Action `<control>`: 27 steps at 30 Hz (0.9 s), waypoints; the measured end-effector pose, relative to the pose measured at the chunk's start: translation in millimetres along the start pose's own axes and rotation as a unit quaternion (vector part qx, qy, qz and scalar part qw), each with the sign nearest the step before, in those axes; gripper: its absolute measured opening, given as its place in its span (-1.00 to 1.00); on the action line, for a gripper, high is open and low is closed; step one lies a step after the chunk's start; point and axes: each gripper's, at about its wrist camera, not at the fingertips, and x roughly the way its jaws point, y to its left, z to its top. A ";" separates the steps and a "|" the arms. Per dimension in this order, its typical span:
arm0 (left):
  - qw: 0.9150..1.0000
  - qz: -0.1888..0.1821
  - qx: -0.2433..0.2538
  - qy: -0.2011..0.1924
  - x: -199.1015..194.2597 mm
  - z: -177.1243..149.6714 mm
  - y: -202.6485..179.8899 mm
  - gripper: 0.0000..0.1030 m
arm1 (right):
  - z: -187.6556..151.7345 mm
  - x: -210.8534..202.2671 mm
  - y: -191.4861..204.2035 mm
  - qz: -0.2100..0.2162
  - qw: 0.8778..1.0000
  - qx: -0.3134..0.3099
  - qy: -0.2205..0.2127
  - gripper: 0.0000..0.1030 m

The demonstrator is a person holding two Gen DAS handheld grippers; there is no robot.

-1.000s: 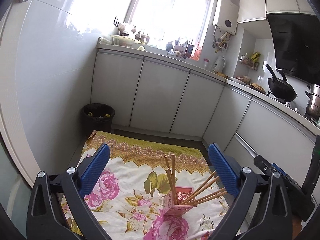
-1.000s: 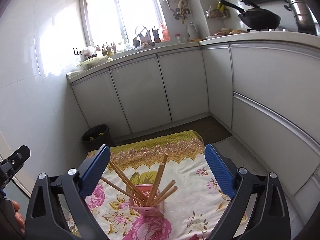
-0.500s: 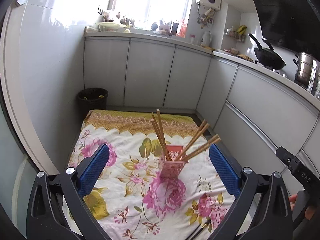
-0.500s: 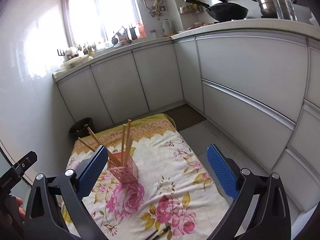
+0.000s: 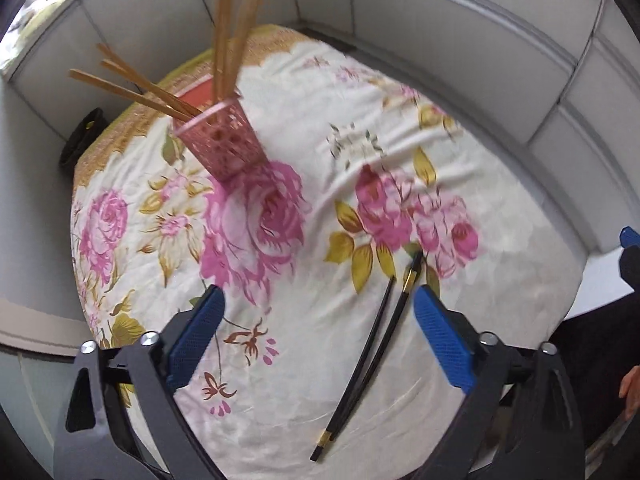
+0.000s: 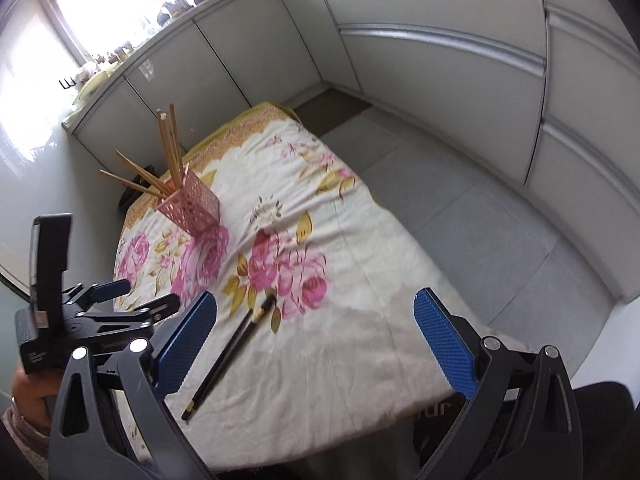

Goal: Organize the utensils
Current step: 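Move both open tools down toward the two black chopsticks on the cover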

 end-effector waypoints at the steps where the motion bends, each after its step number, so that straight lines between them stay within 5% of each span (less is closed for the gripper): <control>1: 0.999 -0.004 0.011 0.031 15.5 -0.1 -5.3 0.11 | -3.7 5.4 -4.3 0.005 1.000 0.007 0.017 0.87; 3: 0.997 -0.015 0.017 0.073 38.6 -2.1 -9.8 -0.19 | -7.1 14.7 -10.0 0.022 0.998 0.020 0.049 0.87; 7: 0.994 -0.039 0.011 0.100 57.8 -4.8 -10.1 -0.20 | -10.6 26.7 -16.5 0.048 0.994 0.049 0.088 0.87; 14: 0.991 -0.025 0.039 0.124 64.5 -17.4 -5.6 -0.23 | -12.5 39.5 -14.4 0.056 0.991 0.053 0.114 0.87; 24: 0.979 -0.017 0.110 0.172 32.7 -112.0 9.2 -0.23 | -16.2 49.6 2.0 0.074 0.988 0.030 0.132 0.87; 27: 0.975 -0.062 0.114 0.181 21.7 -130.1 15.7 -0.22 | -20.2 54.9 10.6 0.081 0.986 0.023 0.143 0.87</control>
